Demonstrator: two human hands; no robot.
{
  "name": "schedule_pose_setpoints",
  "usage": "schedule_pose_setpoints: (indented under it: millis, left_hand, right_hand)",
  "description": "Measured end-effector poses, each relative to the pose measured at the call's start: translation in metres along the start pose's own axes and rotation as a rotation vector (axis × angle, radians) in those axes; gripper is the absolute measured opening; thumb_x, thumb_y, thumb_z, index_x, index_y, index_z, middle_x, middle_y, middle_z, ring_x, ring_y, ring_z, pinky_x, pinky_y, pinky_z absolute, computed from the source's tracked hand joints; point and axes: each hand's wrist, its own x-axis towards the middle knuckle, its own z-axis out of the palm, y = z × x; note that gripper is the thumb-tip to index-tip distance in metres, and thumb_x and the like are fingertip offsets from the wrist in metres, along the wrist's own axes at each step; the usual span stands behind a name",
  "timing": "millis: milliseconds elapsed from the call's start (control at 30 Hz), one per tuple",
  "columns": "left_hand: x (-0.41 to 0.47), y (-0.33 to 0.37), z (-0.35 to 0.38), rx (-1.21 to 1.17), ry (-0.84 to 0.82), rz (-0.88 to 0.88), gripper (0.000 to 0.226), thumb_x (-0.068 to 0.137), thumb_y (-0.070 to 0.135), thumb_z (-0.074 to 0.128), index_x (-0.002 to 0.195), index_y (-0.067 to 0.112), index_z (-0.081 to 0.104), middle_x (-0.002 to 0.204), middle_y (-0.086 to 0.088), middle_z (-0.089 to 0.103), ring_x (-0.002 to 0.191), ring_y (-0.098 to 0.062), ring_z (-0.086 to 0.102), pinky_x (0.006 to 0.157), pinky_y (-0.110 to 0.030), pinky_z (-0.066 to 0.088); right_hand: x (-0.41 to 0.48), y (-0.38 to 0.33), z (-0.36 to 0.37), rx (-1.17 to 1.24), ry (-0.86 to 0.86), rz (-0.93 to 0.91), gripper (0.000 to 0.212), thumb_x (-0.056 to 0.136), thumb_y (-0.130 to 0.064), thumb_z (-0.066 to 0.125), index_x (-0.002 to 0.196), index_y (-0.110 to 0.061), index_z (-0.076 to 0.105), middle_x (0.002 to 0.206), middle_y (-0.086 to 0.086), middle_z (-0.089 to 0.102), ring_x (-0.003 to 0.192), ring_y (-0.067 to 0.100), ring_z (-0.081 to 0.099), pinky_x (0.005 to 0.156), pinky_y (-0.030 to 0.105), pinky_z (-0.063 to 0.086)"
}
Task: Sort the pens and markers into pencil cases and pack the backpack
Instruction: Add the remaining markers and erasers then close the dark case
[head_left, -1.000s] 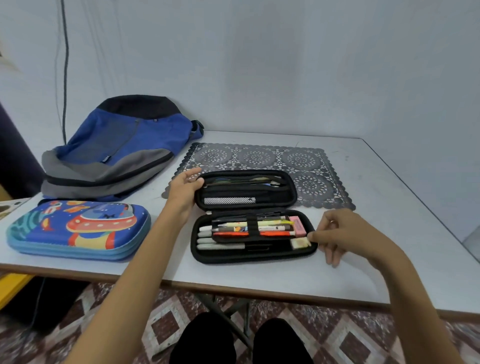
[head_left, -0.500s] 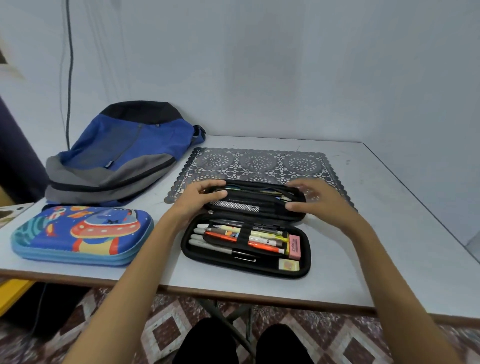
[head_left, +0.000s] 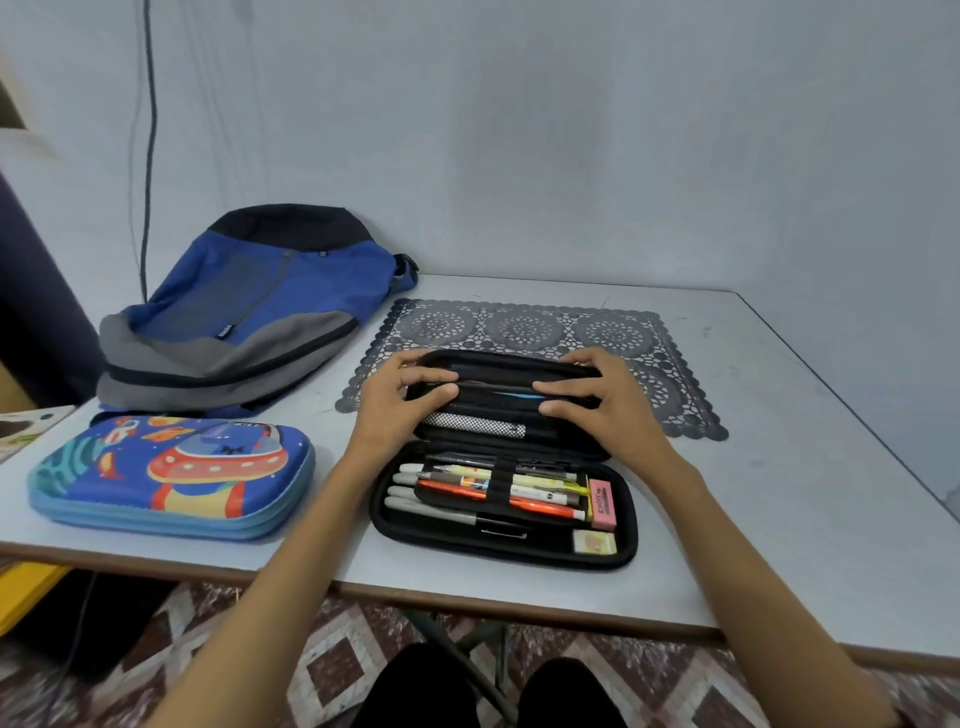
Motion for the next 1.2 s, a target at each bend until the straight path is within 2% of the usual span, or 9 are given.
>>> schedule_pose_setpoints:
  millis: [233,367,500,600,733,833,967,1100,1200]
  left_hand:
    - [-0.017,0.007,-0.013,0.104,0.089,0.462,0.016,0.077,0.004,0.079,0.091,0.01,0.077,0.12,-0.014,0.056,0.112,-0.008,0.058,0.101,-0.023,0.044]
    - [-0.031,0.016,-0.022,0.26,0.109,0.648,0.007,0.078,0.005,0.078,0.084,0.006,0.077,0.112,-0.014,0.055,0.112,-0.016,0.055,0.1,-0.028,0.044]
    - [-0.053,0.02,-0.025,0.313,0.142,0.718,0.011,0.081,0.005,0.07,0.07,0.004,0.069,0.103,-0.015,0.051,0.103,-0.005,0.052,0.09,-0.014,0.043]
    - [-0.067,0.016,-0.028,0.363,0.147,0.771,0.026,0.082,-0.004,0.067,0.073,0.014,0.05,0.106,-0.006,0.046,0.097,-0.013,0.055,0.085,-0.028,0.053]
    - [-0.075,0.013,-0.032,0.454,0.129,0.763,0.038,0.073,-0.009,0.063,0.078,0.018,0.036,0.101,0.001,0.047,0.088,-0.023,0.059,0.064,-0.039,0.051]
    - [-0.079,0.013,-0.037,0.396,0.05,0.686,0.028,0.07,0.0,0.052,0.088,0.019,0.042,0.096,0.006,0.048,0.085,-0.017,0.051,0.067,-0.033,0.044]
    - [-0.082,0.014,-0.037,0.345,-0.127,0.58,0.052,0.056,-0.014,0.048,0.092,0.024,0.049,0.094,0.008,0.05,0.087,-0.021,0.051,0.074,-0.039,0.043]
    - [-0.08,0.02,-0.051,0.223,-0.313,0.461,0.053,0.059,-0.015,0.048,0.095,0.023,0.057,0.102,0.004,0.055,0.102,-0.021,0.055,0.088,-0.033,0.044]
    - [-0.082,0.021,-0.055,0.183,-0.382,0.402,0.052,0.06,-0.016,0.044,0.1,0.014,0.061,0.107,-0.001,0.057,0.109,-0.026,0.055,0.097,-0.029,0.041]
  right_hand:
    - [-0.012,-0.019,-0.009,-0.232,0.124,-0.304,0.025,0.081,-0.043,0.067,0.097,-0.026,0.077,0.124,0.002,0.059,0.115,0.019,0.054,0.094,0.048,0.044]
    - [-0.034,-0.031,-0.011,-0.334,0.196,-0.421,0.017,0.086,-0.034,0.066,0.087,-0.022,0.077,0.116,0.006,0.059,0.102,0.022,0.054,0.085,0.041,0.044]
    - [-0.056,-0.042,-0.009,-0.385,0.245,-0.477,0.004,0.082,-0.019,0.073,0.079,-0.019,0.075,0.112,0.009,0.062,0.094,0.026,0.055,0.079,0.035,0.042]
    - [-0.07,-0.043,-0.007,-0.37,0.224,-0.485,0.016,0.073,-0.006,0.08,0.073,-0.017,0.069,0.114,0.007,0.063,0.097,0.022,0.056,0.083,0.031,0.039]
    - [-0.085,-0.05,-0.007,-0.259,0.196,-0.475,0.024,0.076,-0.011,0.081,0.066,-0.013,0.059,0.12,-0.001,0.064,0.101,0.017,0.06,0.086,0.031,0.043]
    - [-0.094,-0.053,-0.003,-0.195,0.186,-0.479,0.03,0.078,-0.01,0.078,0.064,-0.011,0.052,0.116,0.0,0.068,0.101,0.016,0.063,0.083,0.036,0.046]
    - [-0.105,-0.055,-0.003,-0.03,0.155,-0.374,0.038,0.077,-0.024,0.079,0.079,-0.025,0.041,0.106,-0.004,0.069,0.102,0.009,0.062,0.078,0.036,0.048]
    - [-0.105,-0.059,0.001,-0.136,0.158,-0.395,0.038,0.072,-0.043,0.082,0.104,-0.025,0.07,0.114,-0.01,0.066,0.104,0.008,0.06,0.086,0.031,0.048]
    - [-0.107,-0.058,0.006,-0.215,0.165,-0.403,0.043,0.071,-0.049,0.081,0.107,-0.028,0.073,0.111,-0.005,0.065,0.102,0.011,0.059,0.085,0.031,0.047]
